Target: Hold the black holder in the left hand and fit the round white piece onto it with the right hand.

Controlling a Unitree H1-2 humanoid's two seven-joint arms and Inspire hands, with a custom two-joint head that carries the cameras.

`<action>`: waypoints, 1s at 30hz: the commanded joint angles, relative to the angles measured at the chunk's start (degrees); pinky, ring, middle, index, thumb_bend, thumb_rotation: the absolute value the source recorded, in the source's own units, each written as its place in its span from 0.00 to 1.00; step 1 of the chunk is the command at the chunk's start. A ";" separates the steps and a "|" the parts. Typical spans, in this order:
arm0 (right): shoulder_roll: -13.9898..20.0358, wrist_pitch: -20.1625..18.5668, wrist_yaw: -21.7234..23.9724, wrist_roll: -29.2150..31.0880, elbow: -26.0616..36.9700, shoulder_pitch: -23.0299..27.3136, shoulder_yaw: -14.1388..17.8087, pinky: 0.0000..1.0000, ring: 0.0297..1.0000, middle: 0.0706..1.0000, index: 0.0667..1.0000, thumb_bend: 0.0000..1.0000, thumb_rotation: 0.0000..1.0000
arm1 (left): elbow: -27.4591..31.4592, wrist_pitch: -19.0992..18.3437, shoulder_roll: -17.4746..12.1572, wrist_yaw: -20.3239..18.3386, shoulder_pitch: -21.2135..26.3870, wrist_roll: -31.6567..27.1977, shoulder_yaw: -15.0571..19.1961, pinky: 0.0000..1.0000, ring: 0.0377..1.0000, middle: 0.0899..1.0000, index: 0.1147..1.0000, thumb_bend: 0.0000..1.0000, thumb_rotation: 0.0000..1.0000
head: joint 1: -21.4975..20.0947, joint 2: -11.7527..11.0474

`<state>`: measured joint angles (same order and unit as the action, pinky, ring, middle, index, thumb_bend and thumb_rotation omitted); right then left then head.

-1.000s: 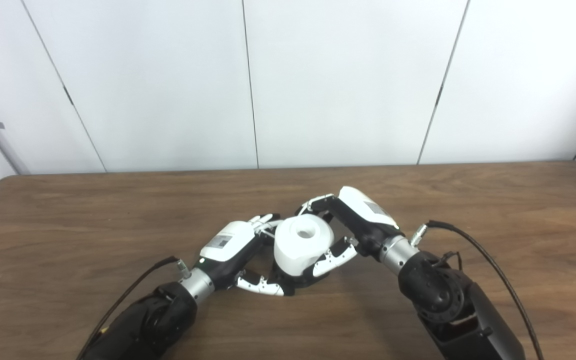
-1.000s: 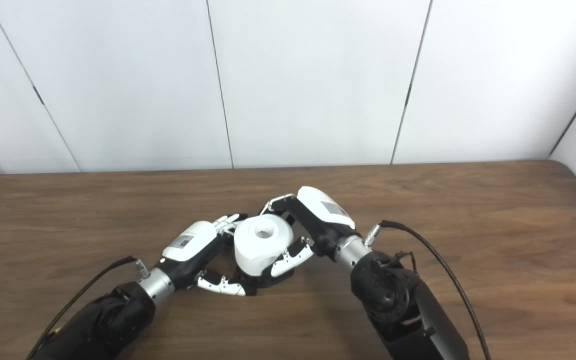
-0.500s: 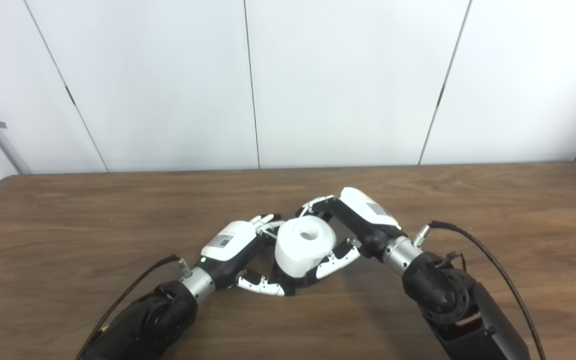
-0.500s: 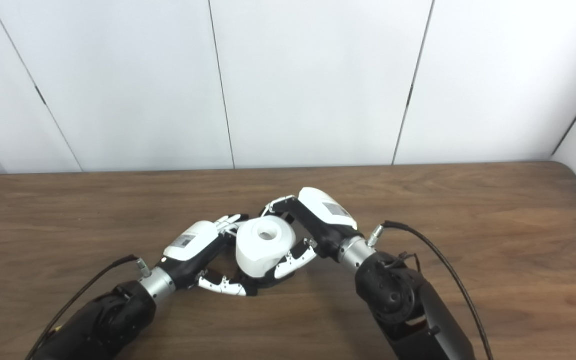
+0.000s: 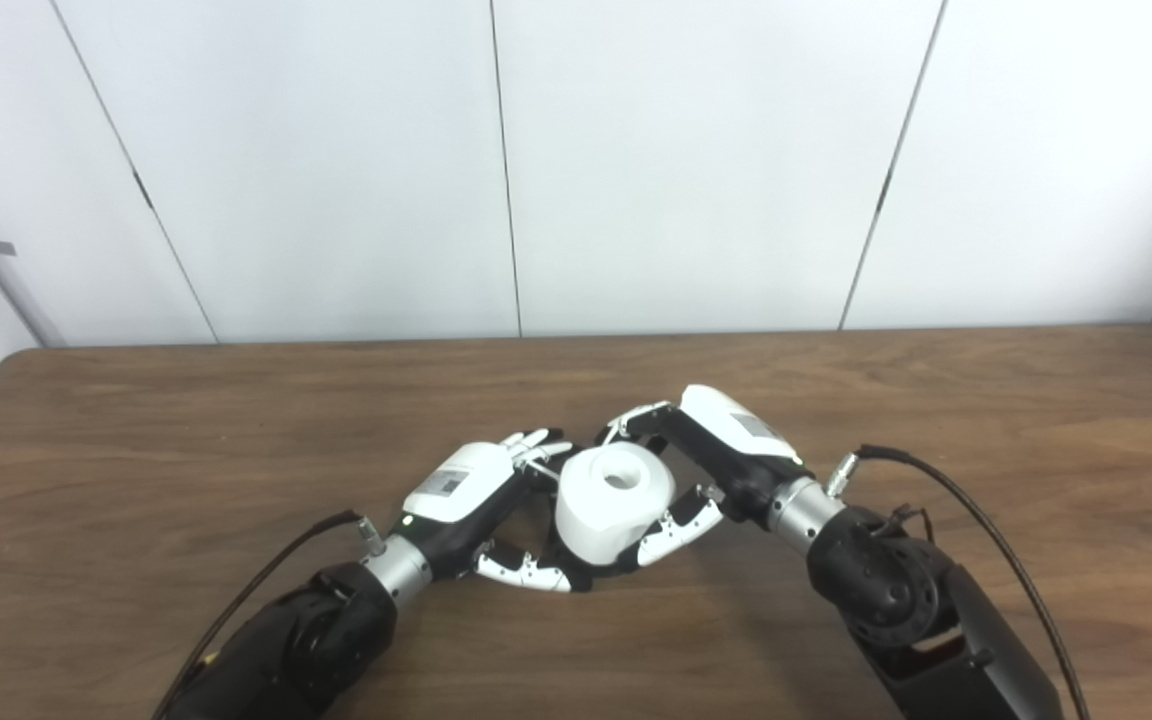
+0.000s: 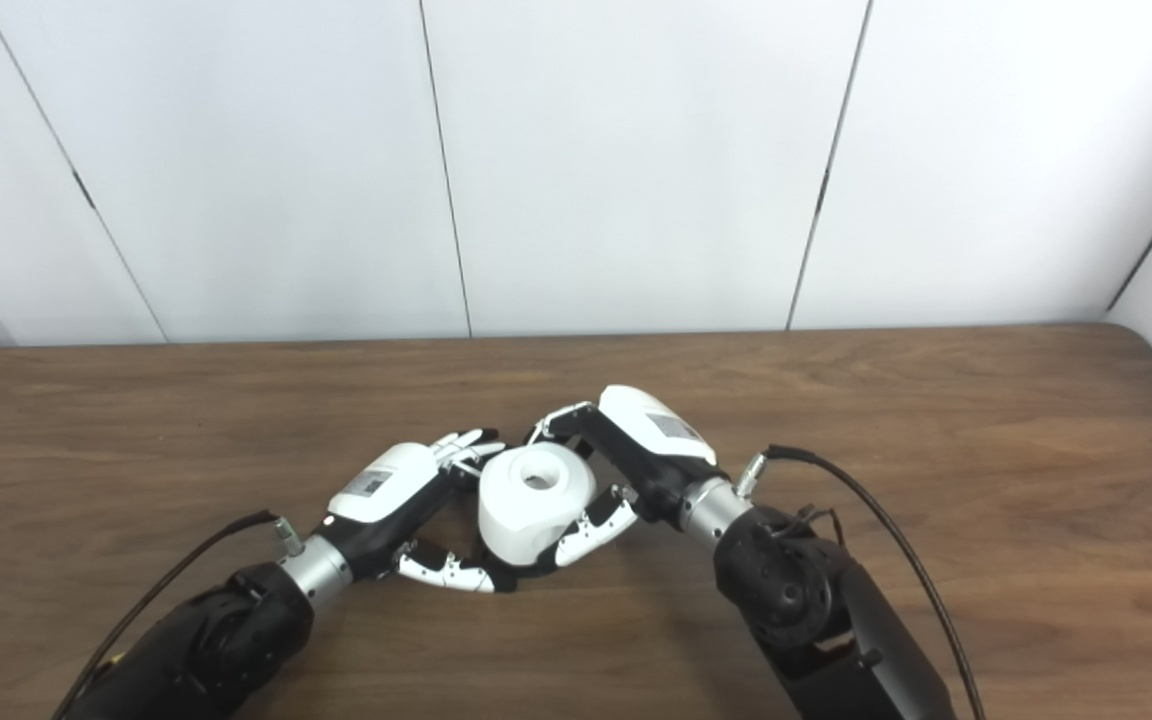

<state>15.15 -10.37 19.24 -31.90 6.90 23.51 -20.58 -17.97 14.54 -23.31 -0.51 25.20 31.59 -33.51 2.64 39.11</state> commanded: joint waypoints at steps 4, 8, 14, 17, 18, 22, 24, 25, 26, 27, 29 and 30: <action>1.86 0.26 0.88 -0.91 1.72 2.26 0.77 0.65 0.75 0.73 0.44 0.52 0.13 | -1.76 -2.30 -1.10 -7.73 -3.63 4.76 -3.64 0.98 0.97 0.90 0.42 0.52 0.06 | 0.25 0.20; 1.88 0.99 1.21 -0.66 1.45 2.33 0.41 0.64 0.73 0.72 0.44 0.52 0.13 | -2.32 -1.70 -1.00 -7.43 -3.46 4.65 -3.60 0.98 0.98 0.90 0.42 0.52 0.06 | 0.22 0.17; 2.76 -0.11 3.82 -1.91 2.35 2.60 -1.39 0.67 0.76 0.79 0.80 0.81 0.26 | -1.26 -2.91 -1.04 -8.27 -3.49 4.49 -3.45 1.00 0.98 0.90 0.42 0.52 0.06 | 0.38 0.11; 2.62 -0.14 4.01 -2.11 2.51 2.43 -1.41 0.66 0.79 0.84 0.96 0.91 0.33 | -1.48 -2.54 -1.08 -8.20 -3.40 4.32 -3.42 1.00 0.98 0.90 0.42 0.52 0.06 | 0.23 -0.06; 2.57 -0.11 3.98 -2.10 2.57 2.42 -1.35 0.67 0.80 0.85 0.98 0.91 0.33 | -1.64 -2.34 -1.06 -8.11 -3.35 4.39 -3.43 1.00 0.98 0.90 0.42 0.52 0.06 | 0.23 -0.06; 2.48 -0.12 3.83 -2.38 2.94 2.28 -1.13 0.72 0.81 0.86 0.97 0.91 0.32 | -1.86 -2.27 -0.94 -8.17 -3.38 4.49 -3.36 1.00 0.98 0.90 0.42 0.52 0.06 | 0.11 0.03; 2.43 -0.32 3.90 -2.59 3.18 2.19 -1.06 0.72 0.81 0.86 0.95 0.91 0.31 | -1.78 -2.21 -0.92 -8.08 -3.44 4.56 -3.37 1.00 0.98 0.90 0.42 0.52 0.06 | 0.12 0.06; 2.38 -0.38 3.89 -2.67 3.31 2.07 -1.03 0.72 0.81 0.86 0.94 0.91 0.31 | -1.70 -2.24 -0.91 -8.10 -3.50 4.49 -3.34 1.00 0.98 0.90 0.42 0.52 0.06 | 0.04 0.18; 2.34 -0.45 3.92 -2.72 3.40 1.96 -1.00 0.70 0.81 0.86 0.93 0.91 0.31 | -1.55 -2.39 -0.92 -8.21 -3.54 4.48 -3.34 0.99 0.98 0.90 0.42 0.52 0.06 | 0.04 0.18; 2.29 -0.58 4.00 -2.77 3.51 1.88 -0.98 0.69 0.80 0.85 0.93 0.91 0.31 | -1.42 -2.47 -0.94 -8.27 -3.58 4.46 -3.33 0.99 0.98 0.90 0.42 0.52 0.06 | -0.03 0.23; 2.24 -0.28 3.81 -2.80 3.42 1.71 -0.94 0.68 0.79 0.85 0.91 0.91 0.31 | -1.27 -2.60 -1.00 -8.38 -3.63 4.53 -3.36 0.99 0.98 0.90 0.42 0.52 0.06 | -0.06 0.36; 2.23 -0.02 3.71 -2.86 3.35 1.62 -0.94 0.67 0.79 0.84 0.91 0.91 0.31 | -1.18 -2.63 -1.04 -8.44 -3.66 4.53 -3.36 0.99 0.98 0.90 0.42 0.52 0.06 | -0.05 0.38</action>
<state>17.38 -11.10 23.47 -34.53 8.53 23.56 -21.97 -17.28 14.02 -23.47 -2.05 25.33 31.59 -33.52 2.55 39.46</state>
